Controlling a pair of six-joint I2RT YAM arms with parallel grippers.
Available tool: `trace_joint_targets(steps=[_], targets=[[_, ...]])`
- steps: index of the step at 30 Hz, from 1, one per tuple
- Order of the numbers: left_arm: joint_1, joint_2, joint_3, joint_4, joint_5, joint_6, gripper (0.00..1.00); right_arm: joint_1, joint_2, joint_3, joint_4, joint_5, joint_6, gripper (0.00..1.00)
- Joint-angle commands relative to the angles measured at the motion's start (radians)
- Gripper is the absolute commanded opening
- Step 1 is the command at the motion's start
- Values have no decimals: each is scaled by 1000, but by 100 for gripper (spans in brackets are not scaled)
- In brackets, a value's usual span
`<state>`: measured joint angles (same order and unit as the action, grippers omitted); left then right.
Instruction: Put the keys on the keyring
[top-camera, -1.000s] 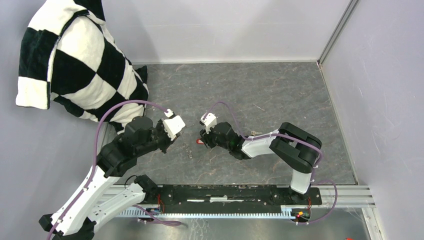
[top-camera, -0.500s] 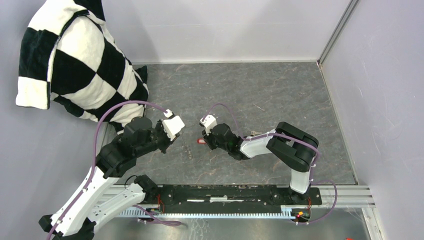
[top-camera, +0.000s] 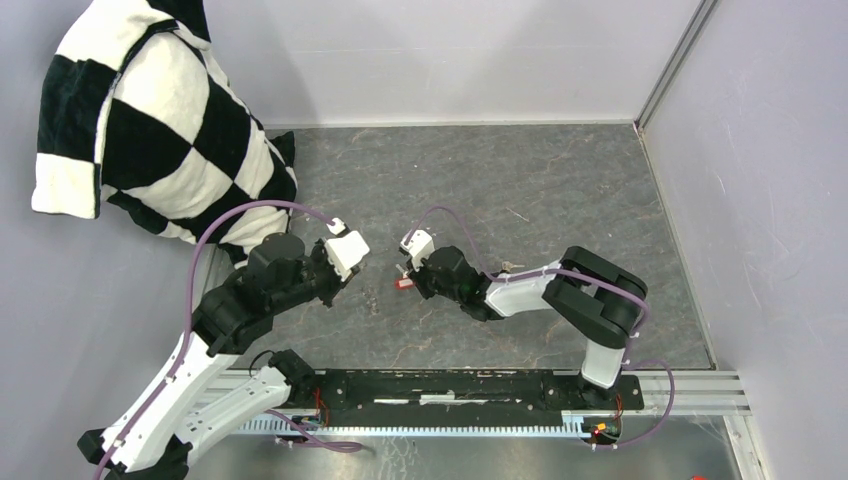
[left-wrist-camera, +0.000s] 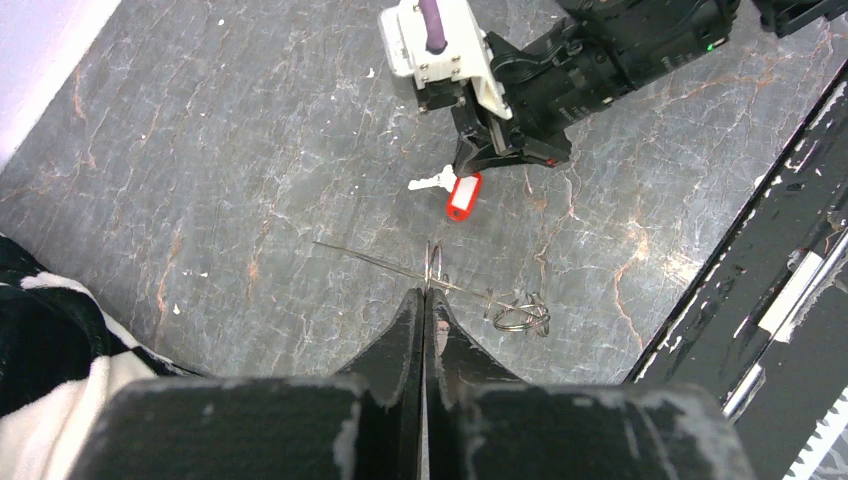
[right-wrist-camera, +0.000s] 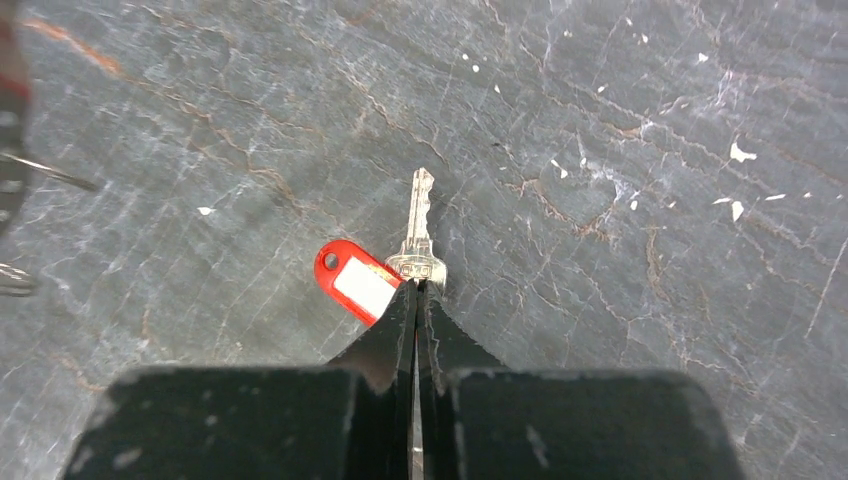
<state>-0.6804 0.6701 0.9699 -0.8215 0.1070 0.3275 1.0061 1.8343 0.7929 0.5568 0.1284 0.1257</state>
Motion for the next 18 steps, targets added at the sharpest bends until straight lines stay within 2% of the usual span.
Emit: trace_joint_targets(steps=[1, 12, 18], targets=[[-1, 5, 48, 45, 15, -45, 2, 3, -105, -32, 49, -50, -53, 0], [-1, 5, 4, 61, 45, -72, 2, 33, -475, -164, -29, -268, -82, 0], [-1, 19, 4, 69, 75, -73, 2, 100, -568, -124, -105, -319, -117, 0]])
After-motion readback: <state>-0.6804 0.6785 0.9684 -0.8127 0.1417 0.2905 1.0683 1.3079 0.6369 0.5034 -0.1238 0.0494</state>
